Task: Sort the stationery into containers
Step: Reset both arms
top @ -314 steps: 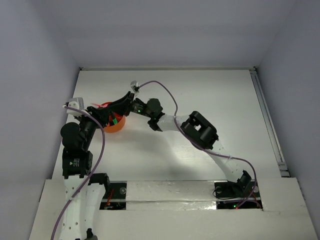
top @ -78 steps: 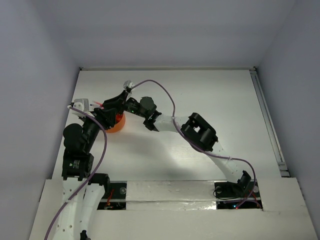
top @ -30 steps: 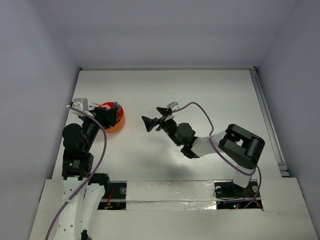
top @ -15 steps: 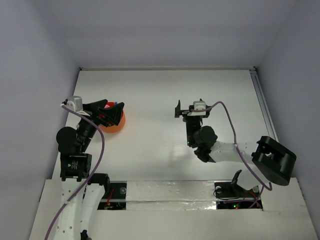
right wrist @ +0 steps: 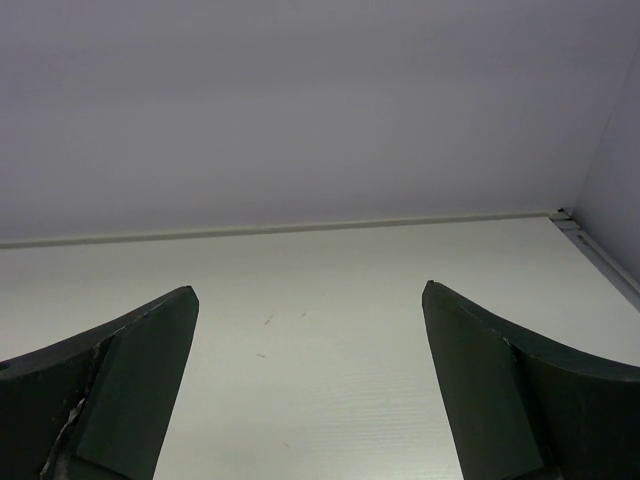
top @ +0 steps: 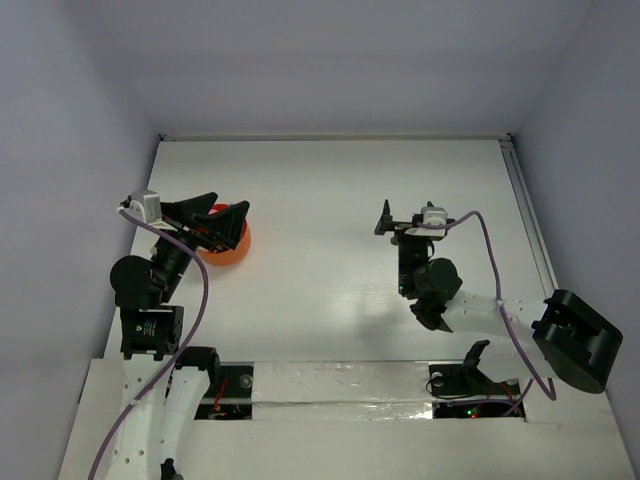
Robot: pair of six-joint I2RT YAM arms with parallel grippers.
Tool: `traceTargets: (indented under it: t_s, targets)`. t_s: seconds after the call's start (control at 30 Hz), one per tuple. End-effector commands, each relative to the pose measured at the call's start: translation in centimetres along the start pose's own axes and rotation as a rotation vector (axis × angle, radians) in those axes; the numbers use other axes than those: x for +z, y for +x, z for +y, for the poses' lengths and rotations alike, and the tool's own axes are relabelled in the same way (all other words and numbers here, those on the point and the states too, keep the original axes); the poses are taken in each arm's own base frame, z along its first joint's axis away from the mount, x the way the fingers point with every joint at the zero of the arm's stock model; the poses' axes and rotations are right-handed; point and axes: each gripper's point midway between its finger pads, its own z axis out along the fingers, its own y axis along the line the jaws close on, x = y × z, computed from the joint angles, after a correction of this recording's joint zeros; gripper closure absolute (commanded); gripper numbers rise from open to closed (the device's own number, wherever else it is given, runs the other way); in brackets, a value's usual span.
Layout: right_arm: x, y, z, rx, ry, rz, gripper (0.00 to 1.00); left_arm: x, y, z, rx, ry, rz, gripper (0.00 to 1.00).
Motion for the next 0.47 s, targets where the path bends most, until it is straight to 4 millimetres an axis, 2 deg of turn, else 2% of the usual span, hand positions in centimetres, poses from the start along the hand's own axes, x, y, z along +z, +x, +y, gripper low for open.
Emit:
traceTargets:
  t_s: [0.0, 0.43]
  targets:
    - [0.5, -5.8, -0.8, 0.281, 0.041, -0.182, 0.0, 0.2, -1.5, -1.0, 0.033, 0.045, -0.046, 0.01]
    - [1.2, -4.9, 0.9, 0.247, 0.009, -0.147, 0.0, 0.3, -0.4, 0.0, 0.028, 0.018, -0.028, 0.01]
